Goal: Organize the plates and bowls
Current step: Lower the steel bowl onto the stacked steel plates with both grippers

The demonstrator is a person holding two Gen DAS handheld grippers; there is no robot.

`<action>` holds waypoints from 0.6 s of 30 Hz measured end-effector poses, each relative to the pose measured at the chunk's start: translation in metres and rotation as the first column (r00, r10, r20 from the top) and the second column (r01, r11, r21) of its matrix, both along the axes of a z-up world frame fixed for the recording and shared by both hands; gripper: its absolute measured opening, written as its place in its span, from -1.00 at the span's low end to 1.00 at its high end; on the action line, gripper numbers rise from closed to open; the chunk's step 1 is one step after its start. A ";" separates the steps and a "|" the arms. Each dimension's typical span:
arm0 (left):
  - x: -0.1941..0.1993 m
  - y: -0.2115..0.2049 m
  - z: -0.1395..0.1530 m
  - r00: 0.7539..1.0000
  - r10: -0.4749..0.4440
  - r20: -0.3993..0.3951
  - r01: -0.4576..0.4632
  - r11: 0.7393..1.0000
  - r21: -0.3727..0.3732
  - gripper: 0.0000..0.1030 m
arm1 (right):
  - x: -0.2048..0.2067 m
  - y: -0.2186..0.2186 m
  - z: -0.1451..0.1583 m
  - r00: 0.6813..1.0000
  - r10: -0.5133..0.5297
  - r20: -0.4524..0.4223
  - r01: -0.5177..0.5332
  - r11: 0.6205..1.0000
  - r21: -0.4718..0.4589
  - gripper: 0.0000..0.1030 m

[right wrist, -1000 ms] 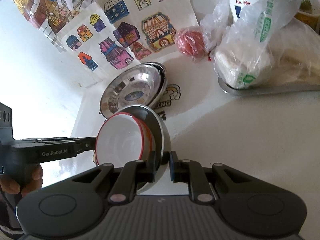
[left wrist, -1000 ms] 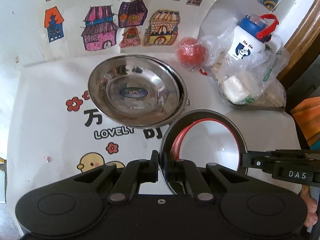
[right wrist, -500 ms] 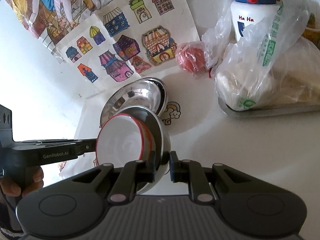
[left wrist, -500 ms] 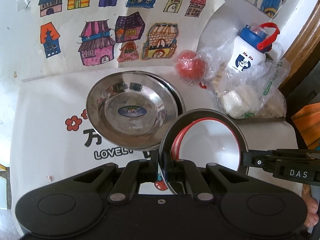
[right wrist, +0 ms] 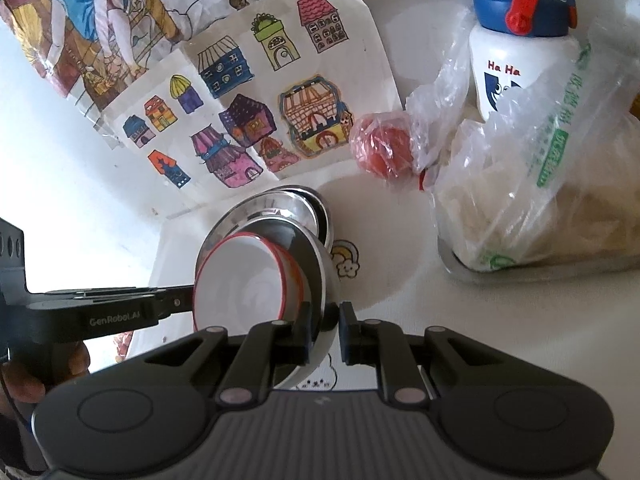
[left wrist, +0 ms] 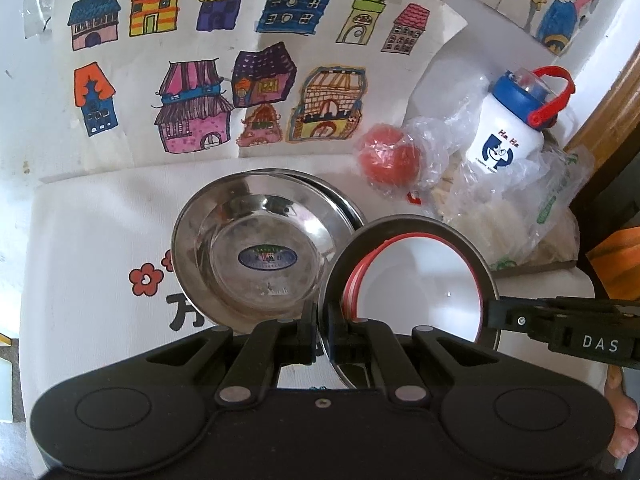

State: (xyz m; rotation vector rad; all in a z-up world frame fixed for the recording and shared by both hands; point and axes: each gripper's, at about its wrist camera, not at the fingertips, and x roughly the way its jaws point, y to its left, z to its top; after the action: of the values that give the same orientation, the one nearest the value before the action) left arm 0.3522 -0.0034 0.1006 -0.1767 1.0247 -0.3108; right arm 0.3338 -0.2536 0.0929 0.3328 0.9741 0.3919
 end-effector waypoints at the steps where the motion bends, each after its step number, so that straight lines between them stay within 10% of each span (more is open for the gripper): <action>1: 0.002 0.001 0.000 1.000 0.003 0.001 -0.003 1.000 0.000 -0.93 | 0.003 0.001 0.000 1.000 0.001 0.000 -0.001 1.000 0.001 -0.70; 18: 0.034 0.029 -0.010 0.998 0.069 -0.012 -0.069 0.998 0.005 -0.93 | 0.044 0.037 -0.004 0.999 0.049 -0.002 -0.049 0.999 -0.007 -0.70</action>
State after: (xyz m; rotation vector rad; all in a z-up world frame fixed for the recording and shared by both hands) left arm 0.3865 0.0261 0.0910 -0.2100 1.0285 -0.2449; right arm 0.3781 -0.2169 0.0885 0.3035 0.9863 0.4325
